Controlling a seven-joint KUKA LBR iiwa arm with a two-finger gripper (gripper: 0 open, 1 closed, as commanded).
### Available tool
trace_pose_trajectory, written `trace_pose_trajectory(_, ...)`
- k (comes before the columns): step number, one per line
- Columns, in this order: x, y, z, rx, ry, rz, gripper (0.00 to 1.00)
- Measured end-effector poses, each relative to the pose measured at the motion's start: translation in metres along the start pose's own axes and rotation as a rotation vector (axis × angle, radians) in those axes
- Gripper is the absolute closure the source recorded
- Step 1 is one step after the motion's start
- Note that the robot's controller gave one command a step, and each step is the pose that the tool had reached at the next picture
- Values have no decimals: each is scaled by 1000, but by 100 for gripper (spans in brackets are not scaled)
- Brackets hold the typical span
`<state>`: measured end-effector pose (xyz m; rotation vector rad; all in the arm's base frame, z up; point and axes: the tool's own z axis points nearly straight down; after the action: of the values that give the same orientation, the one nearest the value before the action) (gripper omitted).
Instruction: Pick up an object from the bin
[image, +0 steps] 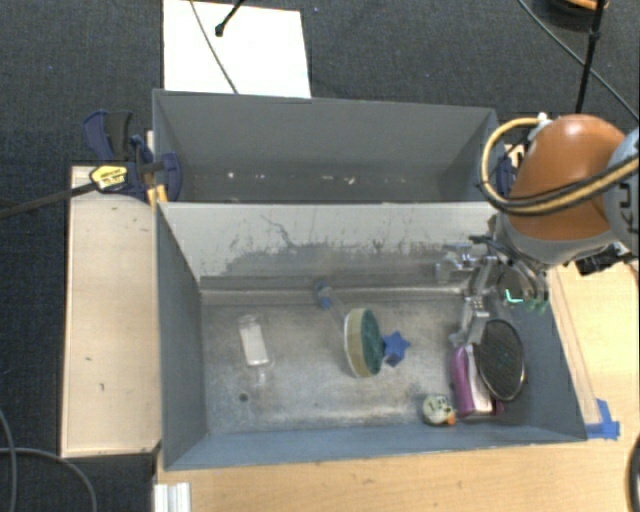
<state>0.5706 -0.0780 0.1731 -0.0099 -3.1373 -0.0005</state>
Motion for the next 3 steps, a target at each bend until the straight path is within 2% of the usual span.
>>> trace_pose_trajectory(1, 18, 111, 107, -4, 1, -69, 0)
trace_pose_trajectory(2, 15, 105, 103, 0, -7, -64, 100)
trace_pose_trajectory(3, -19, 123, 56, -2, -13, 151, 100)
